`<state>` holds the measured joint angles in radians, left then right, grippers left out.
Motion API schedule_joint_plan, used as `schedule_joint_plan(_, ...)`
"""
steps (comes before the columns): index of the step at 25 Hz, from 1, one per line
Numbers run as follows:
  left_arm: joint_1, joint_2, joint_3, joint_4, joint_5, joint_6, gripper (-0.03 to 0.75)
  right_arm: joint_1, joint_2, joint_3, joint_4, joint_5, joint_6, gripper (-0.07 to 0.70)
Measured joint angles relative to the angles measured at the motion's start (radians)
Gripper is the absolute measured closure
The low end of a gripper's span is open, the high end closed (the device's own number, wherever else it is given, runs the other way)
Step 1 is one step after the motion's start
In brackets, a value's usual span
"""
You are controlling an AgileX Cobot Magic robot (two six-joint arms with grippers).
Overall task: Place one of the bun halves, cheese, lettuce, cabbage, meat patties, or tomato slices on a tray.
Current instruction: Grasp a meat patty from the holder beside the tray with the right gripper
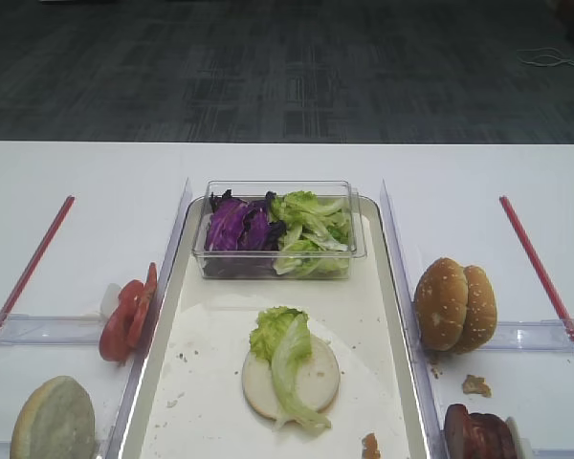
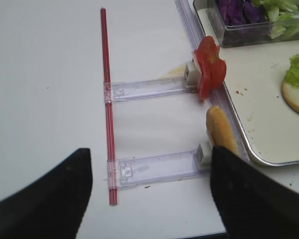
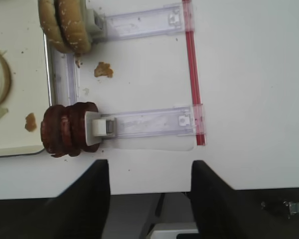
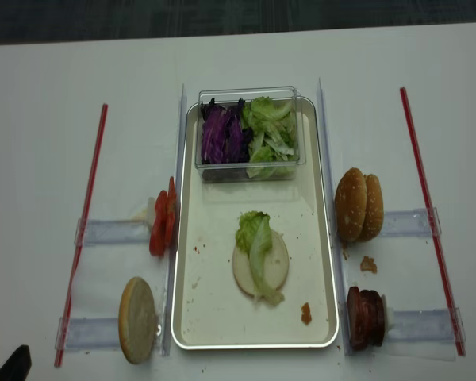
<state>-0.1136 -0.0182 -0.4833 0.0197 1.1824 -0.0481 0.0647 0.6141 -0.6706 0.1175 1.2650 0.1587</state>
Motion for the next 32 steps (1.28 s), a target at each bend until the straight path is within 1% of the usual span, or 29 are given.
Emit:
schedule_joint_plan(4,0.000,0.000,0.000,0.000,0.000,0.000,0.242,0.000,0.055,0.000,0.027,-0.007,0.000,0.239)
schedule_joint_plan(12,0.000,0.000,0.000,0.000,0.000,0.000,0.242,0.000,0.075,0.000,0.032,-0.007,0.010,0.239)
schedule_joint_plan(16,0.000,0.000,0.000,0.000,0.000,0.000,0.242,0.000,0.123,0.000,0.076,-0.007,0.014,0.239)
schedule_joint_plan(18,0.000,0.000,0.000,0.000,0.000,0.000,0.242,0.019,0.159,0.000,0.094,-0.012,0.016,0.239)
schedule_joint_plan(22,0.000,0.000,0.000,0.000,0.000,0.000,0.242,0.089,0.236,0.000,0.108,-0.020,0.057,0.239)
schedule_joint_plan(28,0.000,0.000,0.000,0.000,0.000,0.000,0.242,0.254,0.316,0.000,0.110,-0.030,0.172,0.239)
schedule_joint_plan(32,0.000,0.000,0.000,0.000,0.000,0.000,0.242,0.367,0.353,-0.002,0.082,-0.079,0.266,0.239)
